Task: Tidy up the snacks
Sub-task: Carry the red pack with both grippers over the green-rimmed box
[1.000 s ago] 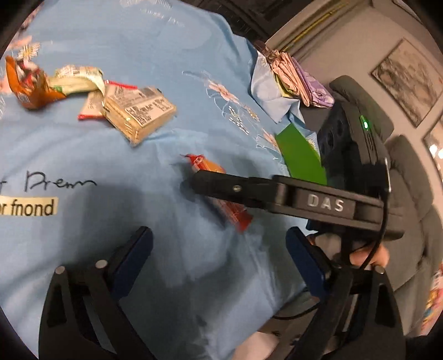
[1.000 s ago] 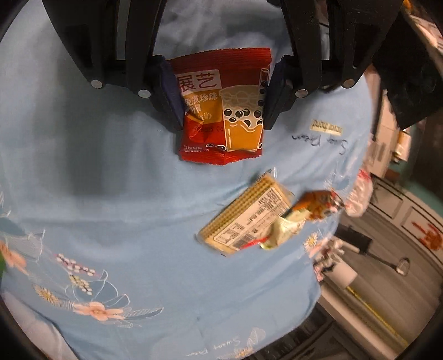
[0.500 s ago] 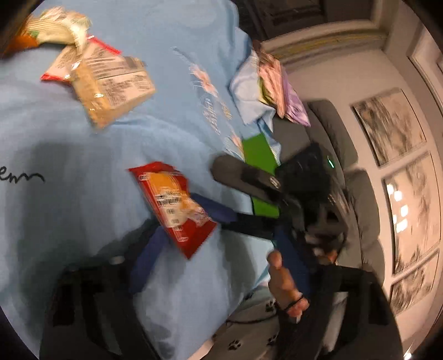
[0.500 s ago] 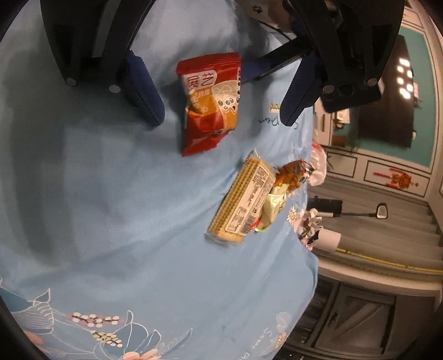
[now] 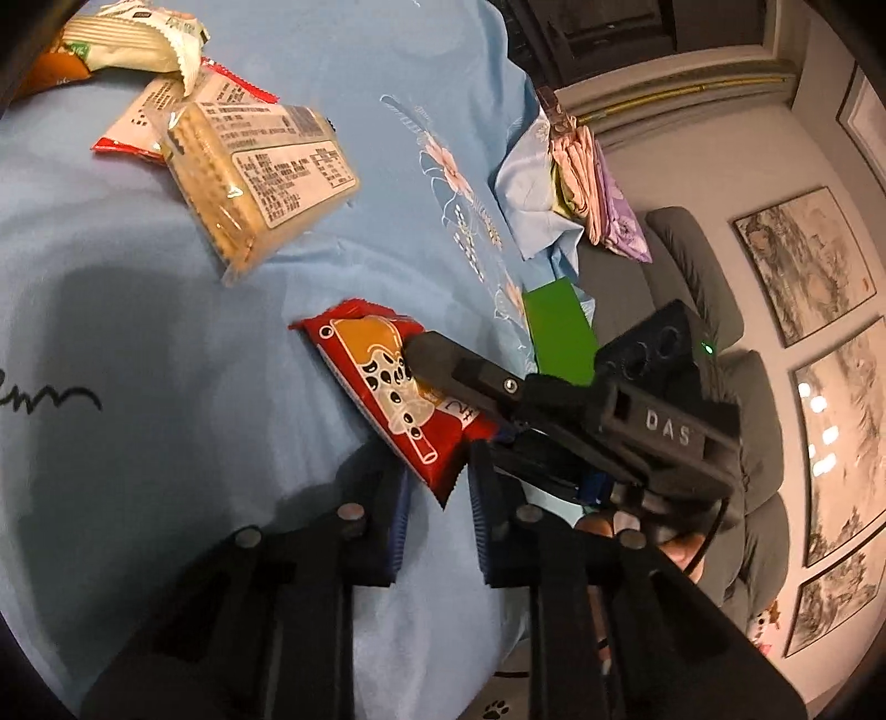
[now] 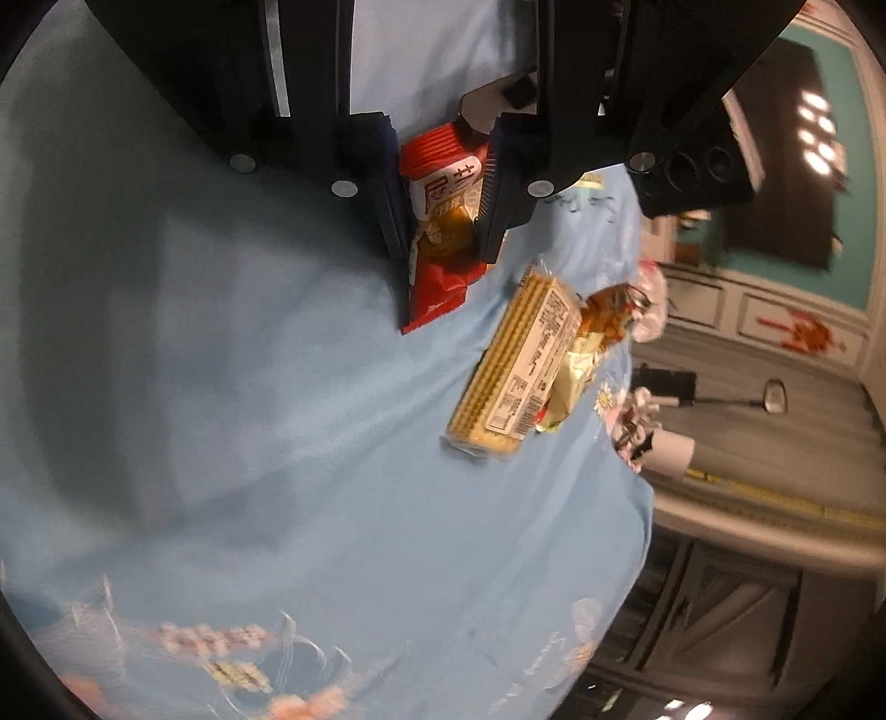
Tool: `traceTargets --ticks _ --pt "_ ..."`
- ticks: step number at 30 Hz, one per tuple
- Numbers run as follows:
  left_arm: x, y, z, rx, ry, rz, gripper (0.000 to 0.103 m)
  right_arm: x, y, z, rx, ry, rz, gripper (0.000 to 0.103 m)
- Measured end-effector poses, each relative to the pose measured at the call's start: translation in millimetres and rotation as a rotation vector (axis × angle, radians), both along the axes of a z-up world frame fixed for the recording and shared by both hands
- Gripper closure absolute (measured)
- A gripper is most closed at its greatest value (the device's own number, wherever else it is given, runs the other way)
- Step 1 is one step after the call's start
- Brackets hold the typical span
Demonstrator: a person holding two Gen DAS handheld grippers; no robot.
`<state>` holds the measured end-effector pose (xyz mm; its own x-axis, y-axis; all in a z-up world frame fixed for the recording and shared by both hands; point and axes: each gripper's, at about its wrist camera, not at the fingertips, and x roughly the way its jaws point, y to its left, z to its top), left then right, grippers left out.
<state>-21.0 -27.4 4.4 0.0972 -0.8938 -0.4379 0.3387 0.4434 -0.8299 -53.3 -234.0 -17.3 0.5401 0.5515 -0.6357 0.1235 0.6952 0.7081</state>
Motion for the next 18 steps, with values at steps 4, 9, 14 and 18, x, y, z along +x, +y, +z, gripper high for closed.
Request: traceTargets --ticks 4,9,14,18 --pt "-3 3 11 0.030 -0.059 0.012 0.084 -5 1 6 -0.029 -0.033 0.032 0.078" --pt "-12 2 34 0.032 -0.153 0.003 0.085 -15 -2 20 0.012 -0.099 0.032 0.079" --pt "-13 2 22 0.037 -0.097 -0.002 0.088 -15 -4 28 0.016 -0.144 0.027 0.079" --pt "-12 4 3 0.120 -0.060 0.004 0.088 -7 -10 9 0.012 -0.037 -0.005 0.078"
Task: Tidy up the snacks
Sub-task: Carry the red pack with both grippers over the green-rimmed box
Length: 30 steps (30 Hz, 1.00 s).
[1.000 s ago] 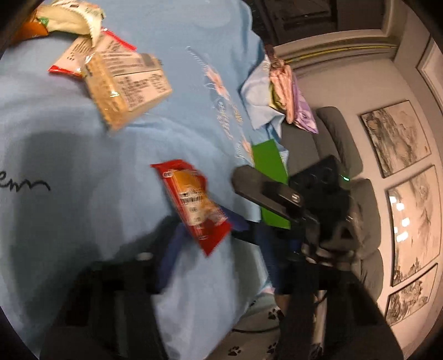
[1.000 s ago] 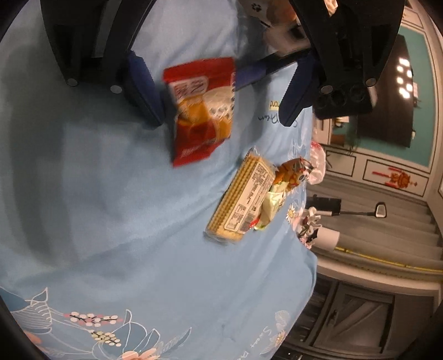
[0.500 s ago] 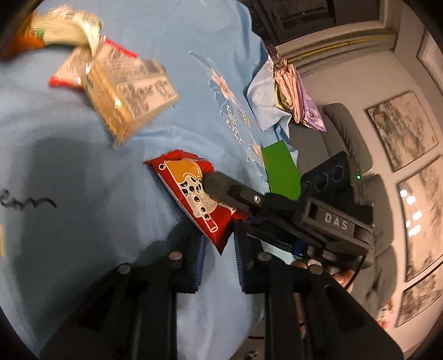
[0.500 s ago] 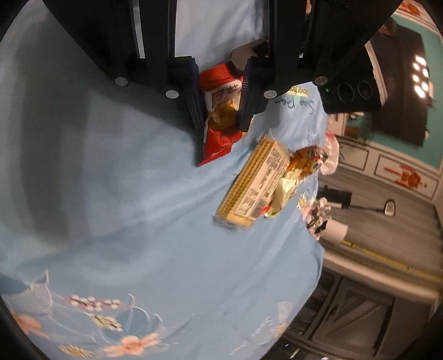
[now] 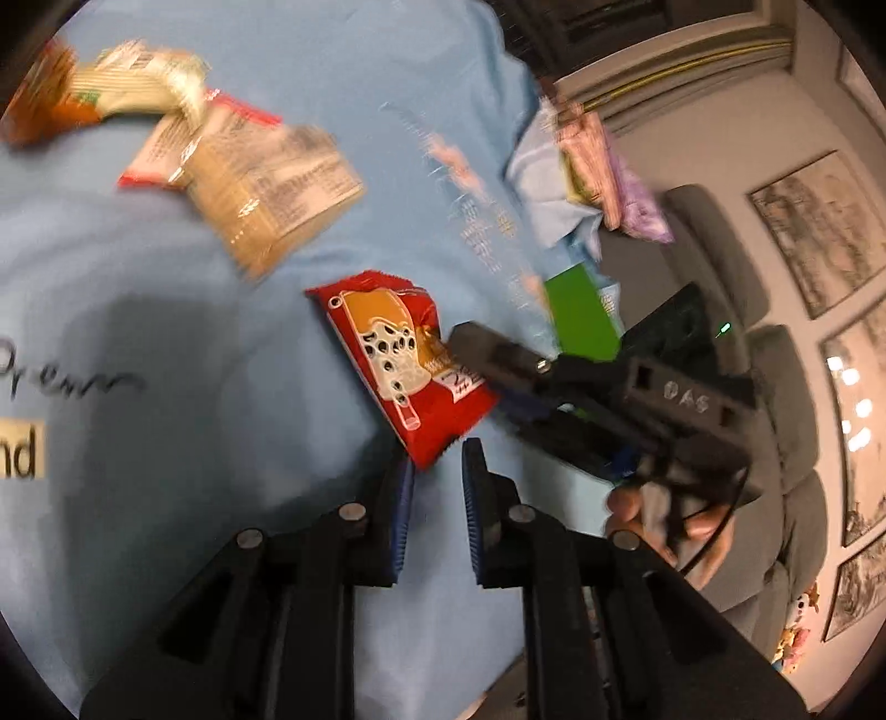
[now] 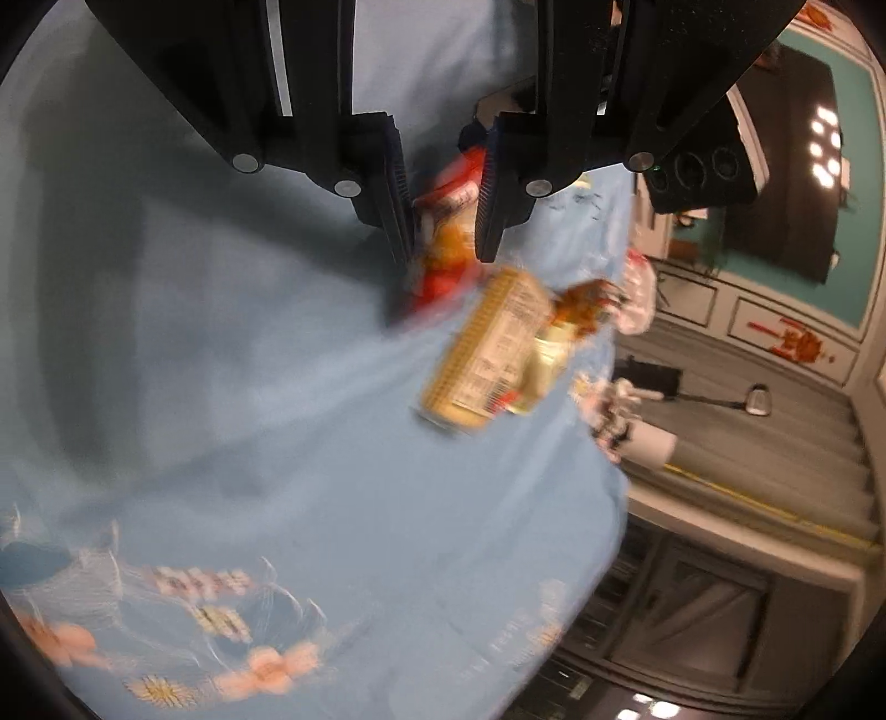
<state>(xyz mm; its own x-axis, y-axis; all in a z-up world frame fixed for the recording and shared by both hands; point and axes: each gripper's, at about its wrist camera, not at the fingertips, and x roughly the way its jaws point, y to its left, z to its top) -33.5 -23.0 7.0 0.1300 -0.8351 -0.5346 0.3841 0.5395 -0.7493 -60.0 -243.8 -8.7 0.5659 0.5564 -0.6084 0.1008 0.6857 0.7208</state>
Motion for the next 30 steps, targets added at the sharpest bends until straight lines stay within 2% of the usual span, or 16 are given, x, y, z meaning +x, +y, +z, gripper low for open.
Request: traceTargets --ticks 3,5,6,8,9,11,13,15,18,22,23,26,27,28,30 --pt "7 11 -4 -0.060 0.052 0.026 0.083 6 8 -7 -0.036 0.035 0.036 0.078" --pt "15 18 -6 -0.101 0.108 0.057 0.074 8 12 -8 -0.038 0.040 0.061 0.072" --pt "19 22 -7 -0.147 0.142 0.071 0.071 9 11 -8 -0.030 0.035 0.065 0.067" --pt "25 25 -8 -0.231 0.191 0.078 0.054 11 9 -9 0.022 0.042 0.064 0.059" --pt "27 25 -4 -0.249 0.197 0.078 0.049 11 7 -10 0.045 0.046 0.059 0.055" --pt "30 21 2 -0.259 0.198 0.085 0.035 12 4 -11 0.084 0.057 0.042 0.054" --pt "32 18 9 -0.246 0.183 0.107 0.030 15 5 -9 0.065 0.050 0.019 0.054" --pt "30 11 13 -0.204 0.151 0.122 0.028 17 6 -7 0.048 0.045 0.002 0.054" --pt "26 5 17 -0.152 0.082 0.124 0.031 22 7 -8 0.055 0.046 -0.001 0.053" --pt "21 -6 11 0.000 -0.022 0.088 0.064 26 2 -13 0.093 0.053 -0.009 0.053" --pt "21 -5 8 0.015 -0.040 0.086 0.070 26 2 -13 0.094 0.056 -0.003 0.053" --pt "25 -1 -1 -0.013 -0.015 0.081 0.080 26 6 -12 0.059 0.061 0.022 0.058" --pt "28 1 -5 -0.015 0.002 0.088 0.082 26 10 -11 0.027 0.061 0.030 0.071" --pt "30 4 -8 -0.017 0.013 0.098 0.087 27 15 -11 -0.008 0.066 0.044 0.072" --pt "31 8 -9 -0.044 0.030 0.106 0.088 27 21 -10 -0.052 0.049 0.037 0.072"
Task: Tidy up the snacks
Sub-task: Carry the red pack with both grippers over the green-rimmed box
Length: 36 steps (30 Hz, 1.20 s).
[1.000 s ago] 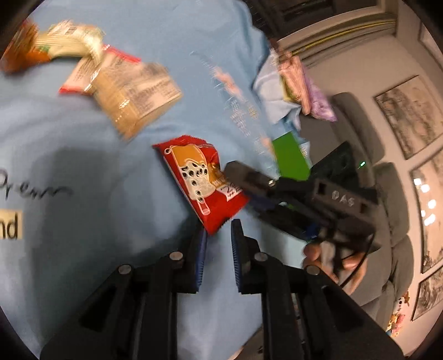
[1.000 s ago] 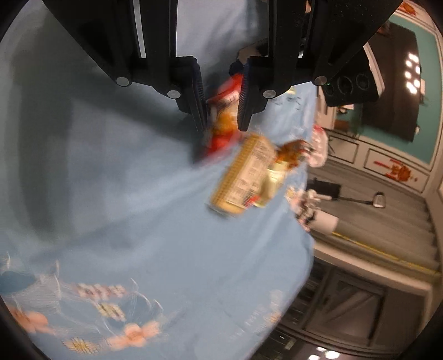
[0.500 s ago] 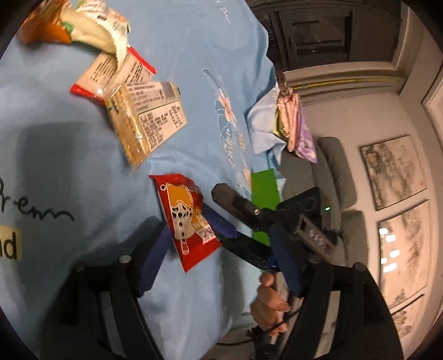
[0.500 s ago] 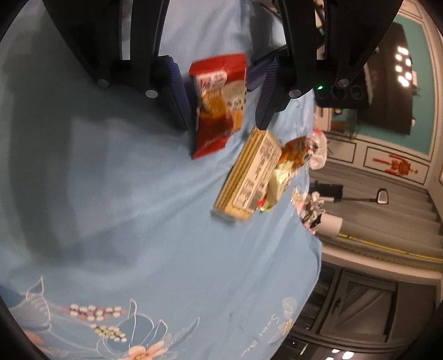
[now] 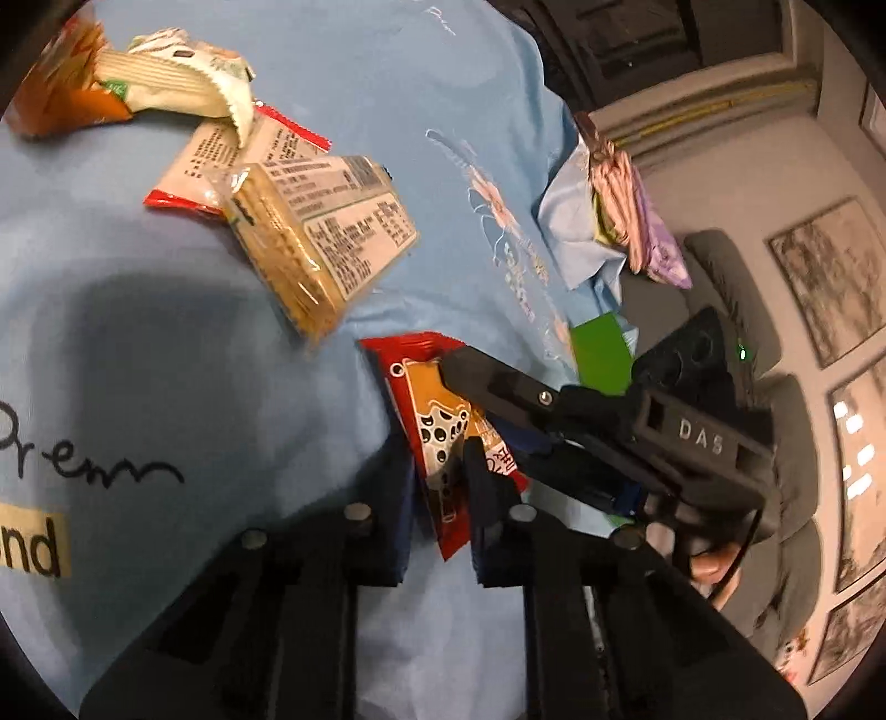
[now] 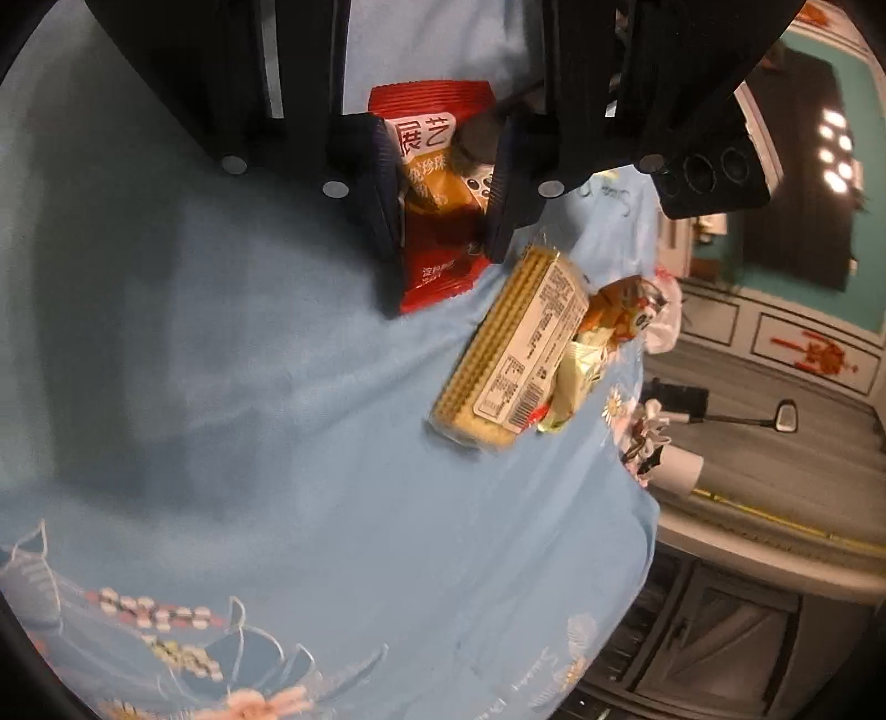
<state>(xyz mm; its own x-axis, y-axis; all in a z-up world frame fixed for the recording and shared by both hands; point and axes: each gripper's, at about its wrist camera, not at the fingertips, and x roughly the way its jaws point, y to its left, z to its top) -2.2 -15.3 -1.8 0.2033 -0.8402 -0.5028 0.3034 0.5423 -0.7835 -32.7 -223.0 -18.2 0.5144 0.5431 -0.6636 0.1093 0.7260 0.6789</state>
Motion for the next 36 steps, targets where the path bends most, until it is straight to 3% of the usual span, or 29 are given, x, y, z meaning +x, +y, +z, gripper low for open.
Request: traceTargets --ticks 7,13,18,22,26,29,36 --pt "-7 -6 20 0.016 -0.028 -0.010 0.088 -8 -2 15 0.005 -0.060 0.013 0.073" --pt "-17 -41 63 0.068 -0.139 -0.079 0.088 -24 -14 48 -0.015 -0.142 -0.010 0.073" --pt "-27 -111 107 0.040 -0.234 -0.211 0.088 -64 -58 100 -0.103 -0.288 -0.113 0.073" --pt "-48 -186 130 0.044 -0.317 -0.338 0.088 -106 -114 123 -0.116 -0.366 -0.259 0.073" --pt "-66 -249 133 0.037 -0.334 -0.434 0.088 -148 -172 129 -0.114 -0.394 -0.411 0.073" --pt "-80 -290 131 0.076 -0.360 -0.496 0.088 -170 -204 126 -0.105 -0.399 -0.505 0.073" --pt "-92 -348 106 0.149 -0.332 -0.574 0.086 -195 -254 95 -0.074 -0.302 -0.647 0.073"
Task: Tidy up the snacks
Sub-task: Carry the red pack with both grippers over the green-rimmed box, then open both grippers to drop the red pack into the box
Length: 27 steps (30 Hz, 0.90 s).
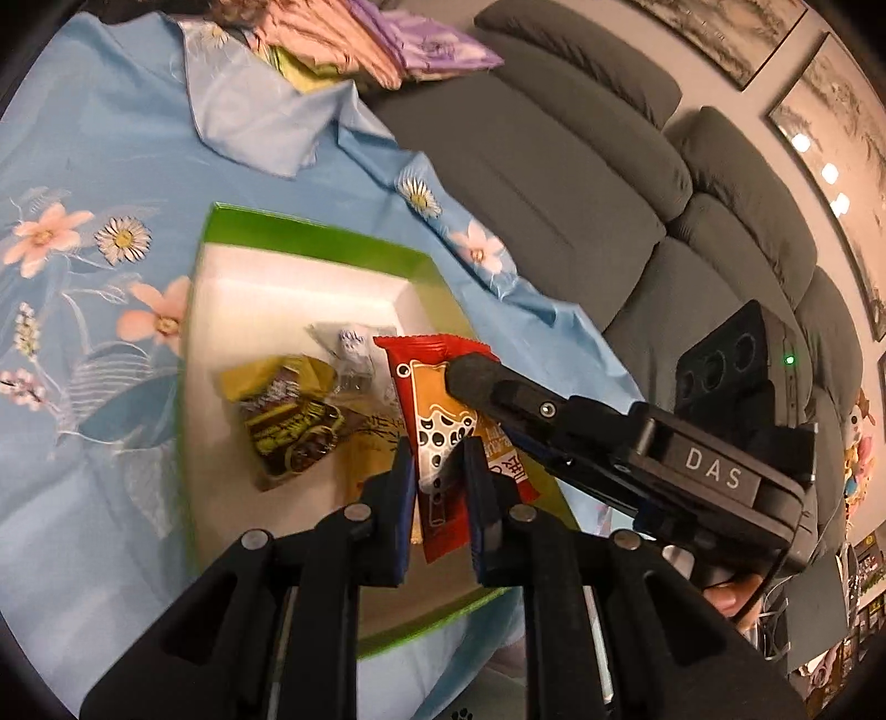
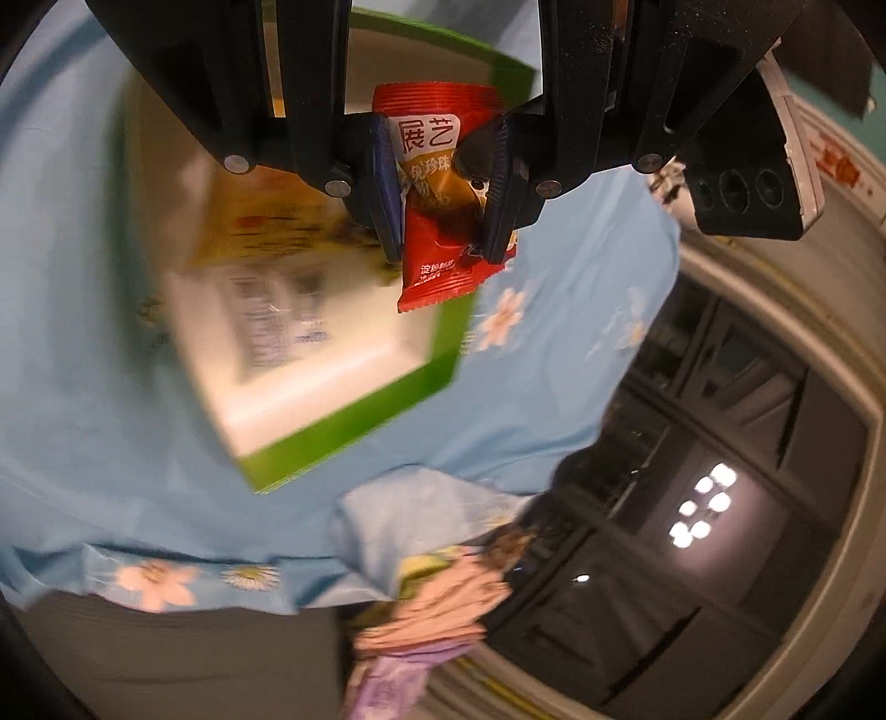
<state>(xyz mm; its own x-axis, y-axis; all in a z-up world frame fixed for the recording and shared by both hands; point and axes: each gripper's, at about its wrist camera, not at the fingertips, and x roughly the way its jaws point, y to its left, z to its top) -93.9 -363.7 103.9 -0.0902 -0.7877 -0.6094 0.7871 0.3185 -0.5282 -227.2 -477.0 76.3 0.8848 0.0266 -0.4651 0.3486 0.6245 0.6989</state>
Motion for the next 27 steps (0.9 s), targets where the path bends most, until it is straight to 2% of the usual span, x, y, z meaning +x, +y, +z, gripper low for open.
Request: traceTargets --ticks 2,3,5,6,7,8,9,10,12,15,20,22,27 --pt "-5 -4 -2 0.035 -0.046 0.033 0.081 -2 -6 -5 0.000 0.035 -0.020 0.073" --pt "-7 -5 -1 0.057 -0.093 0.066 0.073 -3 -9 -7 0.000 0.056 -0.037 0.070" --pt "-12 0 4 0.072 -0.190 0.121 0.025 -6 -12 -8 -0.013 0.109 -0.054 0.058" --pt "-13 7 8 0.055 -0.239 0.151 0.017 -7 -13 -8 -0.023 0.129 -0.051 0.051" --pt "-13 16 12 0.020 -0.265 0.168 0.005 -9 -13 -6 -0.030 0.117 -0.058 0.037" --pt "-12 26 17 -0.031 -0.278 0.183 0.000 -13 -13 -5 -0.033 0.097 -0.063 0.027" --pt "-9 38 22 -0.078 -0.281 0.213 0.000 -17 -12 -2 -0.027 0.059 -0.076 0.008" --pt "-5 49 27 -0.091 -0.285 0.249 0.000 -19 -12 -1 -0.014 0.016 -0.085 0.000" --pt "1 68 35 -0.093 -0.298 0.302 0.000 -24 -9 5 0.022 -0.084 -0.087 0.000" --pt "9 95 43 -0.065 -0.330 0.350 0.000 -18 0 12 0.053 -0.139 -0.040 0.000" --pt "17 158 45 -0.080 -0.341 0.461 0.000 16 36 19 0.031 -0.089 0.043 0.000" --pt "16 191 42 -0.077 -0.377 0.522 0.000 34 54 22 0.021 -0.089 0.107 0.000" --pt "7 271 15 0.003 -0.506 0.664 0.000 84 119 30 -0.061 -0.048 0.280 0.000"
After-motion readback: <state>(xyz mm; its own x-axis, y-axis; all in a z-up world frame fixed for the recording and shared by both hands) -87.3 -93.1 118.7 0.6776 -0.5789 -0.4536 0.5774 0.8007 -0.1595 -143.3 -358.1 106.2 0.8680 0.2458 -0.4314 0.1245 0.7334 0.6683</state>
